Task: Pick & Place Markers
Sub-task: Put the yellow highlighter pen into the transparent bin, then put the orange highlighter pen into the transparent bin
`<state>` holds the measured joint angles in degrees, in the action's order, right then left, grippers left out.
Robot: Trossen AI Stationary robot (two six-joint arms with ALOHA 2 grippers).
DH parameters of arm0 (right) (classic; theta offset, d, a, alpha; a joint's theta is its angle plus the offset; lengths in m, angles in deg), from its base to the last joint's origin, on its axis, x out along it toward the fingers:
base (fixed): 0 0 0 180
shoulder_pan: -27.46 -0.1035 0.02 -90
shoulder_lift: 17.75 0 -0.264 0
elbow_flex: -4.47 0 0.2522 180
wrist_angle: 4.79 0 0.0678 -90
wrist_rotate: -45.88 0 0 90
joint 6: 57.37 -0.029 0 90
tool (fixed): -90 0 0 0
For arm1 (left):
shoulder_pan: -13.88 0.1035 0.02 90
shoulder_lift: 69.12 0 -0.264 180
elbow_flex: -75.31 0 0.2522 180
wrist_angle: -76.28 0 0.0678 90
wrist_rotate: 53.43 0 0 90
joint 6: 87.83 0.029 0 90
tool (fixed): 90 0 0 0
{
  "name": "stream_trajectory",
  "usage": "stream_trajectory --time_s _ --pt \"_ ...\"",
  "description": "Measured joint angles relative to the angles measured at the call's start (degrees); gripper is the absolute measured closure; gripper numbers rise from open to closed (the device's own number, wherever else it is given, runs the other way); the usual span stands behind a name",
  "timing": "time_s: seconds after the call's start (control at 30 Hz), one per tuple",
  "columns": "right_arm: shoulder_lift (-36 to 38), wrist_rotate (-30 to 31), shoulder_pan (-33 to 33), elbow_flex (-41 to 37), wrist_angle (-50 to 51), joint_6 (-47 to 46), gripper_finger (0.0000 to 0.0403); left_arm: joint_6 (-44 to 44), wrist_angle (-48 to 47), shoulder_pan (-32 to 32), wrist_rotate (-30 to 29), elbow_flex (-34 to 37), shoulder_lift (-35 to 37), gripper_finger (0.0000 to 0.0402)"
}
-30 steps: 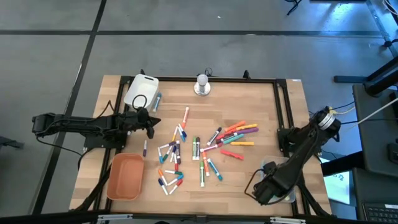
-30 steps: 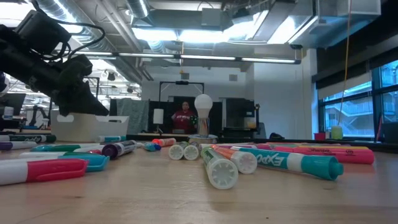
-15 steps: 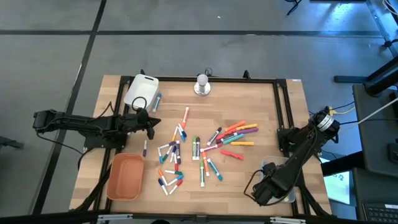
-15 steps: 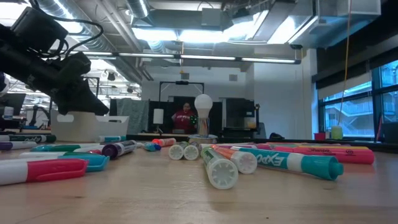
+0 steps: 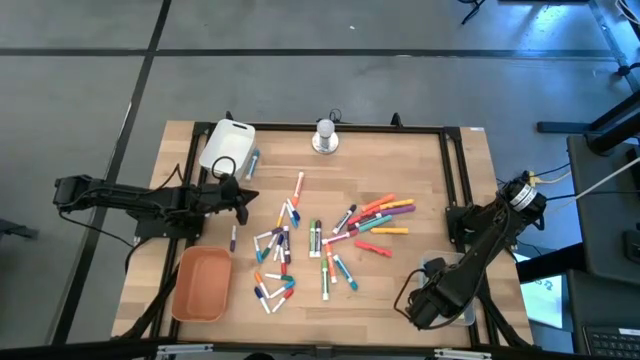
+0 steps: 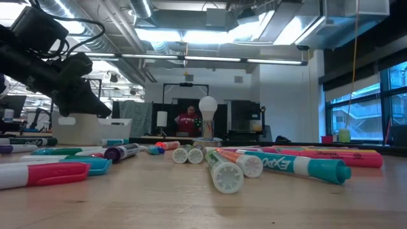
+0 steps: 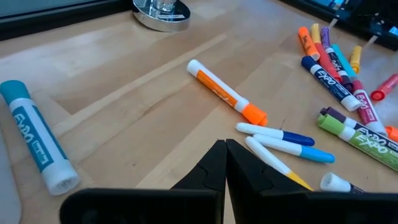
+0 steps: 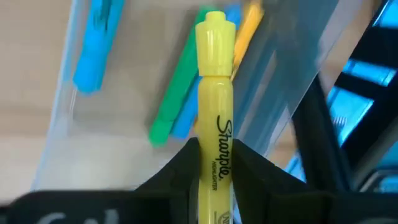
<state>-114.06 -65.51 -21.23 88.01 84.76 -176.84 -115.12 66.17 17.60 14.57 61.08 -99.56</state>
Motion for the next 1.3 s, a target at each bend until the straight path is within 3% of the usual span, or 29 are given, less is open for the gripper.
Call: stream_trajectory --time_s 0.1,0.43,0.57,0.73,0.83,1.0,1.2,1.3 --pt "0.0 3.6 0.0 0.0 2.5 0.0 0.0318 0.0 0.5 0.0 -0.2 0.0 0.0 0.0396" --pt "0.0 2.7 0.6 0.4 2.3 2.0 0.0242 0.8 0.8 0.0 2.0 0.0 0.0 0.0395" --pt "0.0 6.2 2.3 1.2 3.0 8.2 0.0227 1.4 0.8 0.0 2.0 0.0 0.0 0.0395" --pt "0.1 18.1 7.8 2.7 5.1 22.1 0.0224 1.4 1.1 0.0 2.0 0.0 0.0 0.0395" --pt "0.1 18.8 13.0 3.8 5.0 30.9 0.0224 1.5 2.5 0.0 1.1 0.0 0.0 0.0395" --pt "0.1 23.1 23.0 4.3 4.9 54.5 0.0224 3.5 2.8 0.0 -1.7 0.0 0.0 0.0395" --pt "0.1 39.9 35.2 4.3 3.4 82.0 0.0224 4.2 5.4 0.0 4.4 0.0 0.0 0.0395" --pt "0.1 43.2 41.2 4.3 -1.1 95.2 0.0224 4.3 7.3 0.0 5.0 0.0 0.0 0.0395"
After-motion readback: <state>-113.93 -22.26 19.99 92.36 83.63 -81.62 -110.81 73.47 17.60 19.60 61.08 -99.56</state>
